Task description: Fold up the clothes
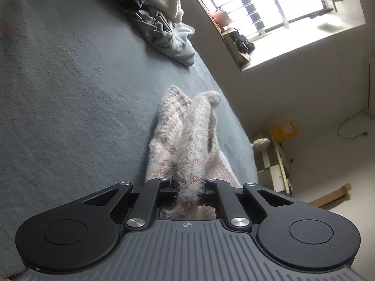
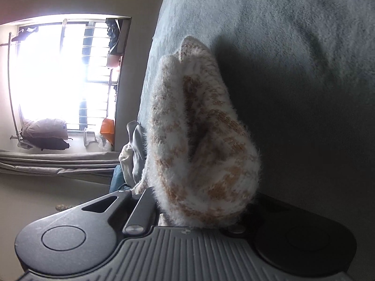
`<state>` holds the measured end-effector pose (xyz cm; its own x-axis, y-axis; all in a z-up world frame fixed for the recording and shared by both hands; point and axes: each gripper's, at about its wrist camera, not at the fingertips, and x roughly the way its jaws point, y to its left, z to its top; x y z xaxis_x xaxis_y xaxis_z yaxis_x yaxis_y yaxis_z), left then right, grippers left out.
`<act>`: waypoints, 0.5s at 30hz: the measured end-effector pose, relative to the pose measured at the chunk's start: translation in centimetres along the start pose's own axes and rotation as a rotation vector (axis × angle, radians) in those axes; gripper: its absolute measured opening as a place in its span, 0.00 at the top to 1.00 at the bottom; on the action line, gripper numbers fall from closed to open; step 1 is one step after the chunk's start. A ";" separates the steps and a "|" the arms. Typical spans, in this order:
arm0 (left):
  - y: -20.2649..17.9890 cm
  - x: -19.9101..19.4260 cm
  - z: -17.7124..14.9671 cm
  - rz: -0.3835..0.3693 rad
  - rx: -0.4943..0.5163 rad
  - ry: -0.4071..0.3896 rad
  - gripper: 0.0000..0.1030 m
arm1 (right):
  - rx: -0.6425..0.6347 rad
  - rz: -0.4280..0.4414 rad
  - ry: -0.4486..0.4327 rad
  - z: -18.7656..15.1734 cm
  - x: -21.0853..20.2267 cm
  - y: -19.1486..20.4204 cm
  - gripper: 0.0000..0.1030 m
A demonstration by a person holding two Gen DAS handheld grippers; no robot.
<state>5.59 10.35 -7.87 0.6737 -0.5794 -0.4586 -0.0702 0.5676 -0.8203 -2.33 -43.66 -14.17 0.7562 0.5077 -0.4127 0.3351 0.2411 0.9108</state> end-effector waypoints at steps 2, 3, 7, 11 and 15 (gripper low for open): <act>0.5 -1.7 -1.1 0.009 -0.009 0.031 0.94 | -0.005 -0.004 0.022 -0.6 -1.3 0.0 0.91; 0.8 -2.5 -1.6 0.014 -0.024 0.046 0.94 | -0.004 -0.009 0.031 -1.1 -2.2 -0.1 0.91; 1.8 -5.0 -3.6 0.055 -0.035 0.110 0.94 | 0.013 -0.037 0.078 -2.6 -5.2 -1.6 0.91; 2.9 -4.4 -4.3 0.090 0.015 0.182 0.91 | 0.029 -0.061 0.117 -2.3 -6.0 -3.9 0.88; 2.8 -4.4 -3.3 0.105 0.086 0.216 0.72 | 0.020 -0.132 0.179 -1.6 -6.1 -5.7 0.63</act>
<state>-0.03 12.52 -9.26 0.4924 -0.6213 -0.6095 -0.0620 0.6735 -0.7366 -9.74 -46.80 -16.83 0.5943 0.6118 -0.5220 0.4371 0.2991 0.8482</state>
